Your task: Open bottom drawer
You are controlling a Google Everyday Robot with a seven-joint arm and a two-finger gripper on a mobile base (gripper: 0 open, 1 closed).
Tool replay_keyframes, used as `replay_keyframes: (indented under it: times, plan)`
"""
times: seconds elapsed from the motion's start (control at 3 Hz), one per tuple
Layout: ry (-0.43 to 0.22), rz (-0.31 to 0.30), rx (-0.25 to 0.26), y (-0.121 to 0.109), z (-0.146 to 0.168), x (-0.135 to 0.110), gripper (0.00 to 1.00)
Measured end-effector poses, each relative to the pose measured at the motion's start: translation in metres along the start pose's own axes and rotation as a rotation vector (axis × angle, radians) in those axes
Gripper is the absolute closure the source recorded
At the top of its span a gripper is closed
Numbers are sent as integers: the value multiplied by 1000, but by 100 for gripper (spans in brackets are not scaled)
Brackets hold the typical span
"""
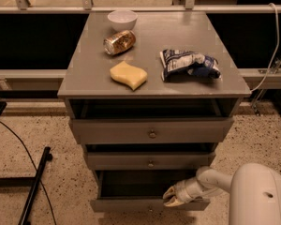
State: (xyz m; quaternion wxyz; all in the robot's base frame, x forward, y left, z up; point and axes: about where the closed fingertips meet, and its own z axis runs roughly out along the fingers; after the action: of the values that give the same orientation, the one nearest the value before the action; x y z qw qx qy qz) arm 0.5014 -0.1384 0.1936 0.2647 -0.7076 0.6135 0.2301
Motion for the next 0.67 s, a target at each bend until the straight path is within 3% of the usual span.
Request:
replay_keyframes:
  times: [0.67]
  plan:
    - [0, 0, 0, 0, 0, 0, 12]
